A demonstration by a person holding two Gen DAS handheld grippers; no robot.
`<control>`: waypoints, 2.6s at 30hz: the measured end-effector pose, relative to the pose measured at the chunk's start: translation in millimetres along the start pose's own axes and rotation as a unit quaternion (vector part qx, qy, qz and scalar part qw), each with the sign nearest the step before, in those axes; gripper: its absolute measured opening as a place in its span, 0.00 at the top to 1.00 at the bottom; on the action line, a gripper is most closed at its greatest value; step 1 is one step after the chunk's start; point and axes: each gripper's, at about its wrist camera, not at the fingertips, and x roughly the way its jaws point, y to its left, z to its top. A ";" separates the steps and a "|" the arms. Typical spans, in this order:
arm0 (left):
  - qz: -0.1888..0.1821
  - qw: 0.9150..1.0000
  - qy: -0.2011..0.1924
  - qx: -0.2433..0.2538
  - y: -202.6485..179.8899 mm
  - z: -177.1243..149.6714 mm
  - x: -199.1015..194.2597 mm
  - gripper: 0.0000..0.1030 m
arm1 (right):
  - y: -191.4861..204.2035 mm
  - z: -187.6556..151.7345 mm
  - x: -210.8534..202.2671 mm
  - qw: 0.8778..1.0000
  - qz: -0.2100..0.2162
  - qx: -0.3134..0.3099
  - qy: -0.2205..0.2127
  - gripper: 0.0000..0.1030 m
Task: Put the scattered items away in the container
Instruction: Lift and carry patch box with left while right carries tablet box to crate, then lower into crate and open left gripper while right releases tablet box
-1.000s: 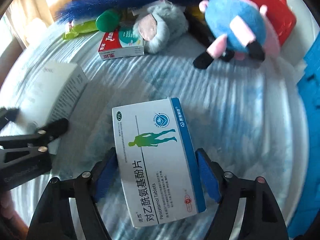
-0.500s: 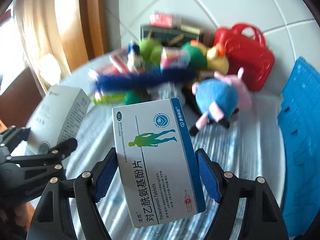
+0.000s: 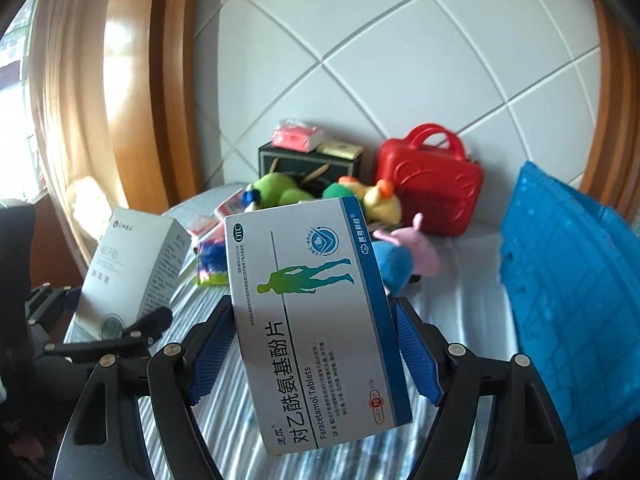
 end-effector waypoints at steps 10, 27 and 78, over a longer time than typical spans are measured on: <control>-0.036 0.999 -0.006 0.029 -61.8 2.3 -17.1 0.25 | -48.6 -8.7 -38.6 0.998 -0.057 0.023 -0.003 0.25; 0.000 1.000 -0.019 0.003 -207.7 -27.0 -77.8 0.25 | -170.1 -45.0 -100.6 0.999 -0.019 -0.020 -0.024 0.25; -0.089 0.944 0.268 0.169 -672.2 94.0 91.7 0.25 | -597.4 0.7 44.1 0.988 -0.051 -0.032 0.146 0.25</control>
